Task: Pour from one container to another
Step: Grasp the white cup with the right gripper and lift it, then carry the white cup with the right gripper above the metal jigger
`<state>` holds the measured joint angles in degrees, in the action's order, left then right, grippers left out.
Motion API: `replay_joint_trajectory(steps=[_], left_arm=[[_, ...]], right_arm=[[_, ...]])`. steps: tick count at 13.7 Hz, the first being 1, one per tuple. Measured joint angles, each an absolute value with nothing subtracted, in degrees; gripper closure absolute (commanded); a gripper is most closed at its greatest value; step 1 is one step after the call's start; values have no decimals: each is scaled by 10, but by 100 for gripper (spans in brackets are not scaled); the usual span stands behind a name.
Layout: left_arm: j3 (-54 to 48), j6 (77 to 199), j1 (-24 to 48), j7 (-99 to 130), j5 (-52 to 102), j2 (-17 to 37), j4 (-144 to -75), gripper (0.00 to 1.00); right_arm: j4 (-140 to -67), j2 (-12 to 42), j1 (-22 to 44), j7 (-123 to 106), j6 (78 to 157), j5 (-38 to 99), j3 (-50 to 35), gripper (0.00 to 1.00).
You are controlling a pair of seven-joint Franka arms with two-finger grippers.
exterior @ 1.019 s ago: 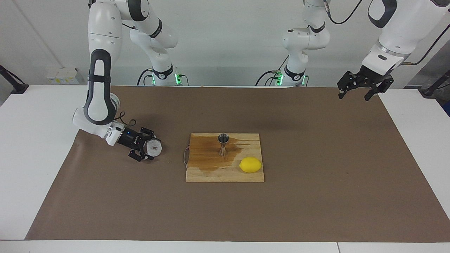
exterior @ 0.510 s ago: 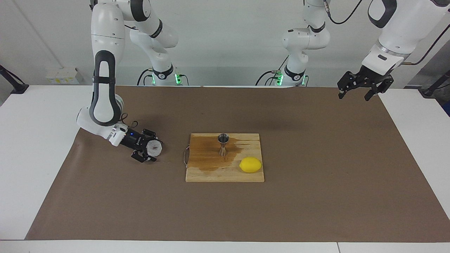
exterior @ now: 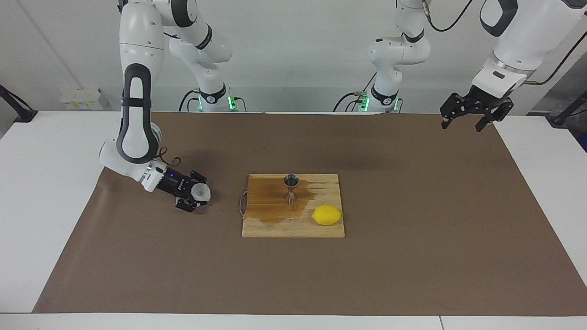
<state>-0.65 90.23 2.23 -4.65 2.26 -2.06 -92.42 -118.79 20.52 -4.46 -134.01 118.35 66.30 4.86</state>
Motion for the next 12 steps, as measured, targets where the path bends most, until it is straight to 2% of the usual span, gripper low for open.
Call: replay_joint_trajectory(steps=[6,12], left_arm=[[-7,902,22,-46,23,-21,-924,0],[-6,902,22,-46,23,-21,-924,0]], right_arm=[[-1167,130,91,-1063,1283,658,43,100],[-1146,126,184,-982,1346,605,42,100]])
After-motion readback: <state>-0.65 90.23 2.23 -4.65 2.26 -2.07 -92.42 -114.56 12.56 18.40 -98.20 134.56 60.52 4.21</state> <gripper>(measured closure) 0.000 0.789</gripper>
